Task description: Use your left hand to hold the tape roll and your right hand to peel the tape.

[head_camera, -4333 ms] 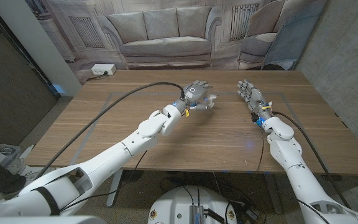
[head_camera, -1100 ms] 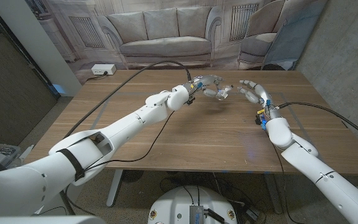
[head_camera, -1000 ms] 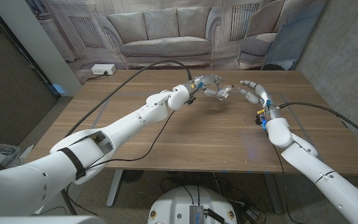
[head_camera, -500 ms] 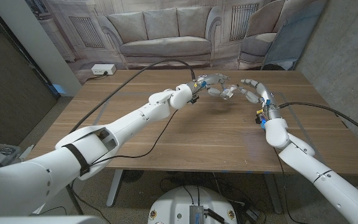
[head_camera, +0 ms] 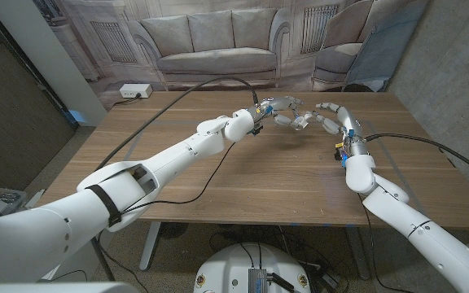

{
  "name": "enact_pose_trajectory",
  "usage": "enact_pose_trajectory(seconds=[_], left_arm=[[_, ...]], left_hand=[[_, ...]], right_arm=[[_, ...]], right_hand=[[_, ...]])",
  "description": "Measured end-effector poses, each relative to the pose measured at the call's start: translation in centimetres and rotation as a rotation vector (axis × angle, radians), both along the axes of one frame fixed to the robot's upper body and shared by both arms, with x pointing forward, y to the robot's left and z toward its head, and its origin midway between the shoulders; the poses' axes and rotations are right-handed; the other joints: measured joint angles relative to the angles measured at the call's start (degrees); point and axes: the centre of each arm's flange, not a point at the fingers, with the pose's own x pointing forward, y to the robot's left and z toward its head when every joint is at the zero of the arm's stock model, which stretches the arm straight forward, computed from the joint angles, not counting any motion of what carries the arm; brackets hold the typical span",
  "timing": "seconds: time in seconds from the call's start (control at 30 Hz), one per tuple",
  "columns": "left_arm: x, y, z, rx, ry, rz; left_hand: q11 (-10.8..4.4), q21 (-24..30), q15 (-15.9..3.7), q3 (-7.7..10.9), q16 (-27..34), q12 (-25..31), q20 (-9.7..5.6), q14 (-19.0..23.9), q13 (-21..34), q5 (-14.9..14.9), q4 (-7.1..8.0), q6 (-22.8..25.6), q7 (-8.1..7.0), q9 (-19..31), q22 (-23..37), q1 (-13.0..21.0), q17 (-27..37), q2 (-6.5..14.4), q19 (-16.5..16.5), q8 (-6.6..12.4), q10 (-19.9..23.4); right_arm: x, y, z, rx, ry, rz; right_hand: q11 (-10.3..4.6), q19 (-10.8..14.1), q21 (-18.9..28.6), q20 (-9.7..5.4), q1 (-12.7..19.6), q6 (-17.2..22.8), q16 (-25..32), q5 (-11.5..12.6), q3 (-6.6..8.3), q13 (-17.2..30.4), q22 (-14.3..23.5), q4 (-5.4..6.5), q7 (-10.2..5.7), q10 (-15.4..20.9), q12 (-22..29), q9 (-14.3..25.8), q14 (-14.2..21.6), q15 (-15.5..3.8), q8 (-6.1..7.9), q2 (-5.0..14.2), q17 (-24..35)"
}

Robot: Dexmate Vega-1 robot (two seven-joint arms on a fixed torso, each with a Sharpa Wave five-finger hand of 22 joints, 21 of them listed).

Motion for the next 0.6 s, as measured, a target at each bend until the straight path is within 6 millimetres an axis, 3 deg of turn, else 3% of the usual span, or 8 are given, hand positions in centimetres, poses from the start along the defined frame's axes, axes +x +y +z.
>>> enact_pose_trajectory(seconds=[0.17,0.43,0.6], left_arm=[[-0.02,-0.13,0.07,-0.01,-0.004,-0.002],[0.03,-0.07,0.12,-0.018,-0.007,-0.001],[0.08,-0.12,0.08,-0.021,-0.006,-0.001]], left_hand=[[0.01,0.0,0.0,0.0,0.0,0.0,0.0,0.0,0.0,0.4,0.0,0.0,0.0,0.0,0.0,0.0,0.0,0.0,0.0,0.0,0.0],[0.03,0.0,0.0,-0.24,0.0,0.0,0.0,0.0,0.0,0.9,0.24,0.0,-0.01,0.0,0.0,0.0,0.0,0.0,0.0,0.0,0.0],[0.04,0.2,0.01,-0.48,0.0,0.0,0.0,0.0,0.0,1.3,0.48,-0.2,-0.21,0.0,0.0,0.0,0.0,0.0,0.0,0.0,0.0]], right_arm=[[0.2,0.01,0.05,-0.003,-0.003,-0.005],[0.47,0.02,0.09,-0.002,-0.014,-0.01],[0.55,0.08,0.1,-0.002,-0.026,-0.013]], right_hand=[[0.04,0.0,0.0,0.0,0.1,0.7,0.0,0.0,-0.3,0.3,0.3,0.3,-0.1,0.6,0.4,0.3,0.6,0.01,0.39,-0.07,0.2],[-0.85,0.8,0.9,-0.42,1.1,6.5,0.9,0.5,-1.1,0.8,0.3,0.46,-0.42,4.4,1.9,1.1,2.8,-0.15,3.81,0.02,0.7],[-1.52,1.0,1.4,-0.62,2.0,11.1,1.2,0.8,-1.23,1.3,0.5,0.6,-0.98,7.2,3.1,2.0,4.6,-0.11,6.79,0.97,0.9]])
